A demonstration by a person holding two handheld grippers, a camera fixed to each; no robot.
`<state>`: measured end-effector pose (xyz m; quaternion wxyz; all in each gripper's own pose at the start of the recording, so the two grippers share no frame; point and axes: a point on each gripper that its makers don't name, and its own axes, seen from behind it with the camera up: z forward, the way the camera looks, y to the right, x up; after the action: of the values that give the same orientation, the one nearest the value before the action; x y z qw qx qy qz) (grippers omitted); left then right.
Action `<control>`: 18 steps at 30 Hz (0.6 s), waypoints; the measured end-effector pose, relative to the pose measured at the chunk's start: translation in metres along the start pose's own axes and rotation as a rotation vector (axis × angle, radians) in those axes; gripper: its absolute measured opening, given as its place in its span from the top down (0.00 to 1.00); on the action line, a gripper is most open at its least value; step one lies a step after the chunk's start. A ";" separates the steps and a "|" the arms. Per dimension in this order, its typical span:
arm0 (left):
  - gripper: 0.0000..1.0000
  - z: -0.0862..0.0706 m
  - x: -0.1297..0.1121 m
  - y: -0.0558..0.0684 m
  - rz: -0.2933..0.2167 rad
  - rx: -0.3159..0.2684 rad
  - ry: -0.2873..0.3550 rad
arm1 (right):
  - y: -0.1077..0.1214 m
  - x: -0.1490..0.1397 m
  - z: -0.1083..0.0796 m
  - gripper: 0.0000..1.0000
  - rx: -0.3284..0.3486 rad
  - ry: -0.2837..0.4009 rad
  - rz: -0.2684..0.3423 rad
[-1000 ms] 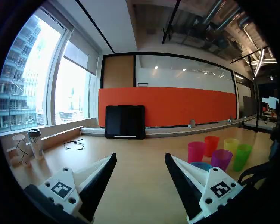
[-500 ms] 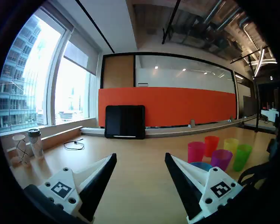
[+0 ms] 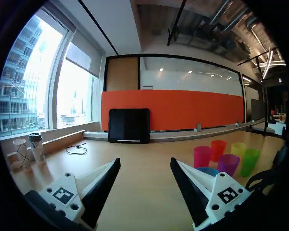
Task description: Pour water
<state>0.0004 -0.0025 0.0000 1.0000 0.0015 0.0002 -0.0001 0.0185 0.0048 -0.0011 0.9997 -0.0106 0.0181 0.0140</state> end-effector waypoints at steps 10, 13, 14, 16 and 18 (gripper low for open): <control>0.04 0.000 0.000 0.000 0.000 0.000 0.000 | 0.003 -0.009 0.003 0.01 0.001 -0.018 -0.007; 0.04 0.000 0.000 0.000 0.000 0.000 0.000 | 0.004 -0.012 0.004 0.01 -0.001 -0.021 -0.009; 0.04 0.000 0.000 0.000 0.000 0.000 0.000 | 0.004 -0.013 0.005 0.01 -0.002 -0.022 -0.008; 0.04 0.000 0.000 0.000 0.000 0.000 0.000 | 0.005 -0.015 0.005 0.01 -0.003 -0.026 -0.007; 0.04 0.000 0.000 0.000 0.000 0.000 0.000 | 0.006 -0.018 0.005 0.01 -0.004 -0.031 -0.007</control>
<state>0.0001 -0.0029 0.0002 1.0000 0.0015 0.0003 -0.0001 0.0009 0.0100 0.0047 0.9999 -0.0126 0.0025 0.0104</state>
